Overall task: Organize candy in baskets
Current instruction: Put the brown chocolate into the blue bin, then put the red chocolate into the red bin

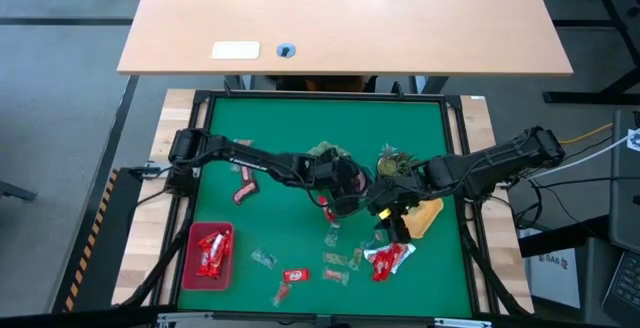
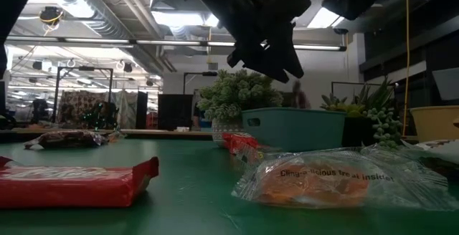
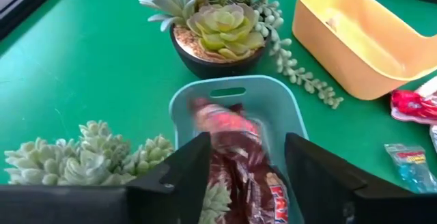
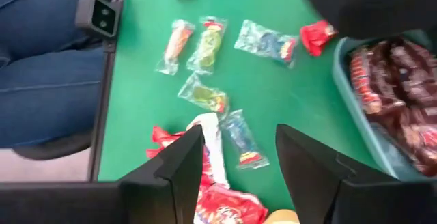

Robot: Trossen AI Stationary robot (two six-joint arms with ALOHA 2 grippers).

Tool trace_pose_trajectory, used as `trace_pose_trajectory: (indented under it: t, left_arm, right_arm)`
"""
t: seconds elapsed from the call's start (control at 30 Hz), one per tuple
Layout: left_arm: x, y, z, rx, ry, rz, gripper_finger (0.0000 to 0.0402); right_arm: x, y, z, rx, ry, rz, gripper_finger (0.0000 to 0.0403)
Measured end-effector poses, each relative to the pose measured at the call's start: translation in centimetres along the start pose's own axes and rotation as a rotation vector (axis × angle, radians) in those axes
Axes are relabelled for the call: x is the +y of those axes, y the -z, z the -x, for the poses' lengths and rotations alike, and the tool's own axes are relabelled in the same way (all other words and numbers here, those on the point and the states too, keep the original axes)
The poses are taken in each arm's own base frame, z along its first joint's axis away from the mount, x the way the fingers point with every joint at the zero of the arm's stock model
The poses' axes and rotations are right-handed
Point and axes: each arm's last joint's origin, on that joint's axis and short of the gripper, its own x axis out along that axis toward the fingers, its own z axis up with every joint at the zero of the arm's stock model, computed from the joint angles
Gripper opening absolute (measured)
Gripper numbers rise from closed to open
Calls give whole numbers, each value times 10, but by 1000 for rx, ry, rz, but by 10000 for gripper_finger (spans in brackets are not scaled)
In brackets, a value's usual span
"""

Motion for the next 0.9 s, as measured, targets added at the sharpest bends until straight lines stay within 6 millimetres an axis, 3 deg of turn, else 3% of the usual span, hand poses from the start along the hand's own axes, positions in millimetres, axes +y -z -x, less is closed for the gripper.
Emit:
trace_pose_trajectory:
  t: [0.17, 0.6, 0.9]
  left_arm:
    - [3, -2, -1, -12, -3, 8, 205]
    - [-4, -1, 1, -17, 10, 0, 202]
    - [-8, 1, 2, -16, 18, -8, 202]
  right_arm:
    - [19, 8, -3, 36, -33, 60, 184]
    - [81, 39, -9, 53, 0, 293, 184]
    - [86, 47, -17, 44, 82, 326, 184]
